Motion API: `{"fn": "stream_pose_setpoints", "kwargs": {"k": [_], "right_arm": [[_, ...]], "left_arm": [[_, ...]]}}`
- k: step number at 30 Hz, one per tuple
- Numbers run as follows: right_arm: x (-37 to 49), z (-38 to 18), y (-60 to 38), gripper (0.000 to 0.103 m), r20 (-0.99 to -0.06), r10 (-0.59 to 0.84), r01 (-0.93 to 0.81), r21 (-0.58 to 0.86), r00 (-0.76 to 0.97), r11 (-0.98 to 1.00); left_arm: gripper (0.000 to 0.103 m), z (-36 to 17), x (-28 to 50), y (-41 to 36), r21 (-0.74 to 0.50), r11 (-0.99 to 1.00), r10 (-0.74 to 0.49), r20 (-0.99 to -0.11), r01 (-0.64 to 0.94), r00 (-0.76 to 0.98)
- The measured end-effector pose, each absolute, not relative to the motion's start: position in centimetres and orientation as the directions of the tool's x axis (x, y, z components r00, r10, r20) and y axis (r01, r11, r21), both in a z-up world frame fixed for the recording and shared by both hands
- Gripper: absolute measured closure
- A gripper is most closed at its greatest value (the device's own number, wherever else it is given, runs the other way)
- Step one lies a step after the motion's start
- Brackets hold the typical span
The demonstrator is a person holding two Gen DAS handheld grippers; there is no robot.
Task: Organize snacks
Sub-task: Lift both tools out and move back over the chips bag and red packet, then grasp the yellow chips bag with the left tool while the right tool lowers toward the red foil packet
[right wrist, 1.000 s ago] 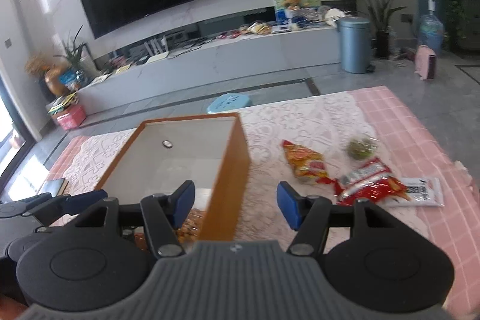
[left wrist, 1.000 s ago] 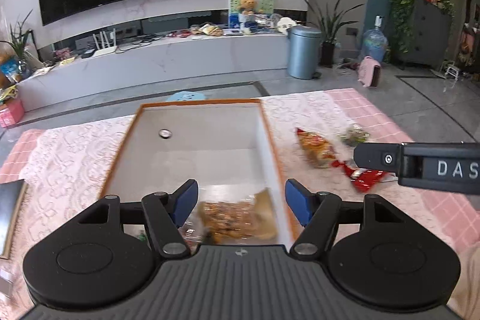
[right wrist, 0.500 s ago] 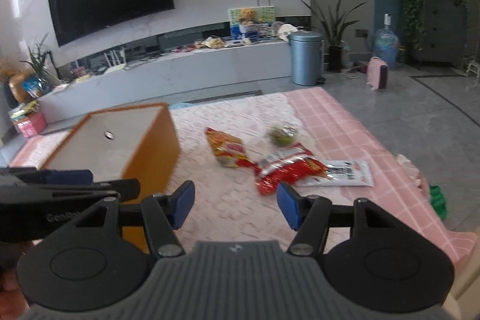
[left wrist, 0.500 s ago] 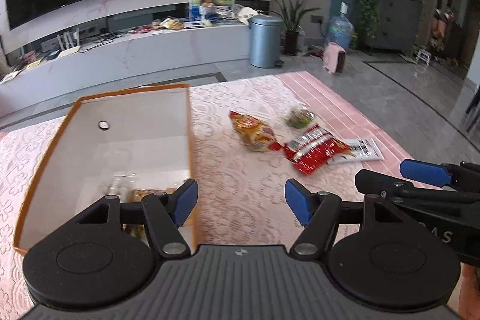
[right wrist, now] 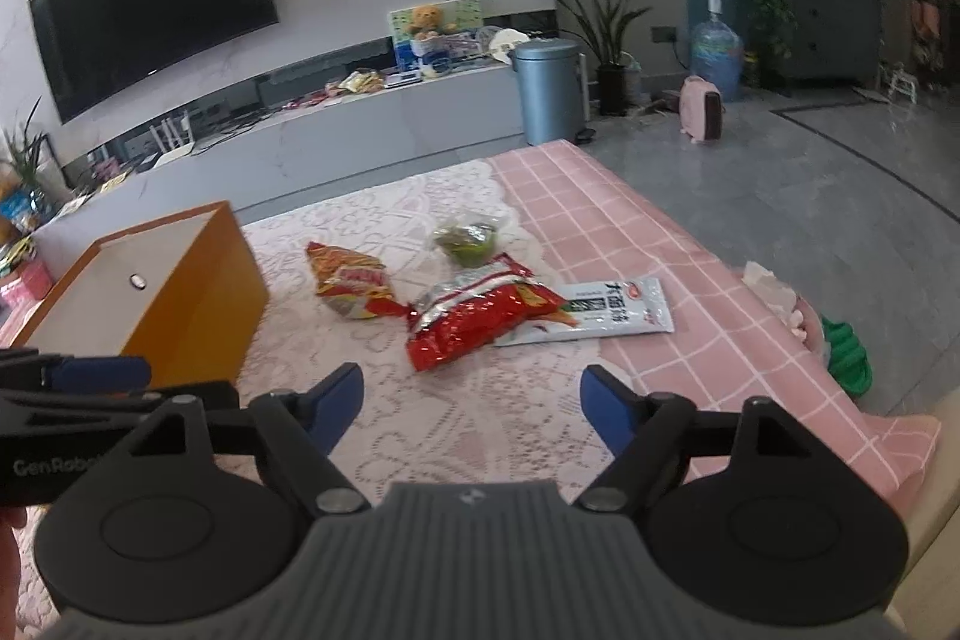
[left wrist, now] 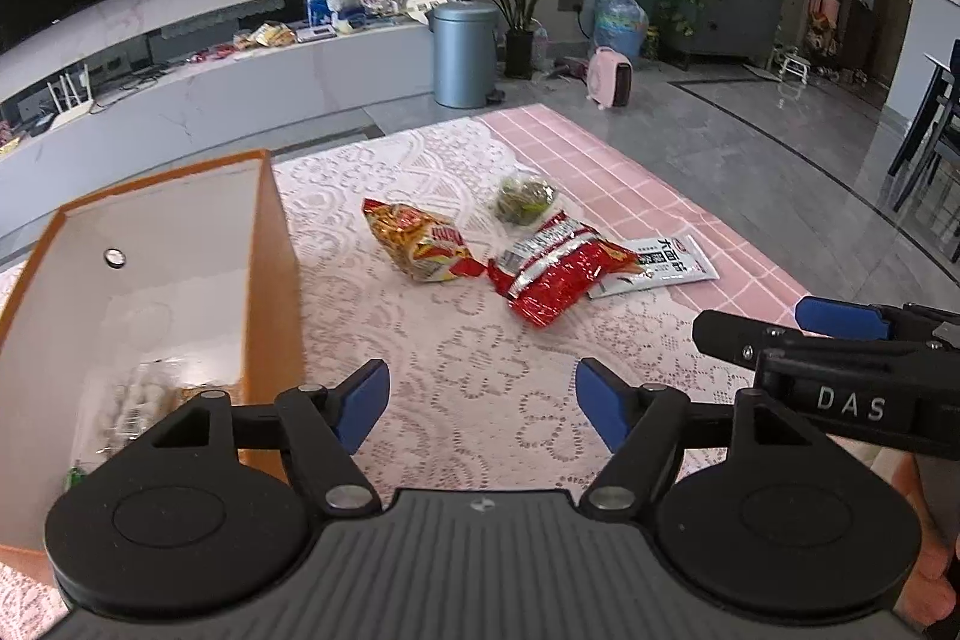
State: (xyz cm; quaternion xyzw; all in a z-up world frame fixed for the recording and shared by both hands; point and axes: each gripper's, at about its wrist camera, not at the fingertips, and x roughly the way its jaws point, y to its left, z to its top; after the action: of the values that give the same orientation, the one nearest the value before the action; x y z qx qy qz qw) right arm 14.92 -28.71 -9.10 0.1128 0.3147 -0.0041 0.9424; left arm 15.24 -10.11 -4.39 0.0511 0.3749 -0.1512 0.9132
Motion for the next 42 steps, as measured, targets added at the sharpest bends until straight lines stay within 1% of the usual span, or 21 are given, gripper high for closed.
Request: {"fn": "stream_pose_setpoints", "kwargs": {"k": [3, 10, 15, 16, 20, 23, 27, 29, 33, 35, 37, 42], "right_arm": [[15.6, -9.9, -29.5, 0.022, -0.606, 0.051, 0.108, 0.224, 0.794, 0.969], [17.0, -10.9, -30.8, 0.020, -0.611, 0.069, 0.132, 0.278, 0.788, 0.952], [19.0, -11.6, -31.5, 0.023, -0.621, 0.094, 0.135, 0.312, 0.778, 0.940], [19.4, -11.7, -31.6, 0.025, -0.626, 0.103, 0.133, 0.318, 0.773, 0.939], [21.3, -12.0, -31.6, 0.026, -0.640, 0.109, 0.129, 0.314, 0.761, 0.941], [23.1, -12.2, -31.5, 0.026, -0.648, 0.123, 0.126, 0.325, 0.751, 0.937], [25.9, -12.4, -31.1, 0.025, -0.639, 0.125, 0.121, 0.327, 0.759, 0.937], [27.0, -12.7, -31.0, 0.022, -0.630, 0.116, 0.116, 0.314, 0.768, 0.942], [28.7, -13.9, -30.8, 0.021, -0.615, 0.105, 0.090, 0.277, 0.782, 0.957], [29.2, -14.6, -30.9, 0.020, -0.610, 0.098, 0.090, 0.270, 0.787, 0.959], [29.6, -15.2, -30.8, 0.016, -0.606, 0.093, 0.092, 0.267, 0.790, 0.959], [30.1, -16.1, -30.5, 0.015, -0.594, 0.092, 0.083, 0.261, 0.799, 0.962]], "left_arm": [[0.018, -4.9, 16.0, -10.3, -0.029, 0.952, -0.234, -0.713, 0.306, 0.661], [0.018, -5.7, 18.2, -11.4, -0.035, 0.949, -0.239, -0.729, 0.314, 0.642], [0.019, -5.9, 20.1, -11.8, -0.044, 0.946, -0.248, -0.738, 0.322, 0.628], [0.020, -5.8, 20.5, -11.9, -0.043, 0.943, -0.252, -0.739, 0.330, 0.624], [0.020, -5.3, 22.7, -11.9, -0.014, 0.942, -0.236, -0.736, 0.334, 0.635], [0.020, -5.5, 25.0, -11.5, -0.036, 0.955, -0.223, -0.744, 0.296, 0.630], [0.020, -6.6, 28.0, -10.3, -0.165, 0.972, -0.233, -0.773, 0.168, 0.590], [0.020, -7.2, 29.1, -10.0, -0.189, 0.975, -0.220, -0.781, 0.115, 0.585], [0.020, -8.2, 30.5, -10.2, -0.152, 0.987, -0.158, -0.789, 0.062, 0.593], [0.020, -8.8, 31.1, -10.5, -0.145, 0.988, -0.147, -0.791, 0.051, 0.593], [0.020, -9.3, 31.8, -10.7, -0.134, 0.990, -0.131, -0.792, 0.039, 0.596], [0.020, -10.7, 33.0, -11.1, -0.121, 0.993, -0.099, -0.794, 0.003, 0.600]]}}
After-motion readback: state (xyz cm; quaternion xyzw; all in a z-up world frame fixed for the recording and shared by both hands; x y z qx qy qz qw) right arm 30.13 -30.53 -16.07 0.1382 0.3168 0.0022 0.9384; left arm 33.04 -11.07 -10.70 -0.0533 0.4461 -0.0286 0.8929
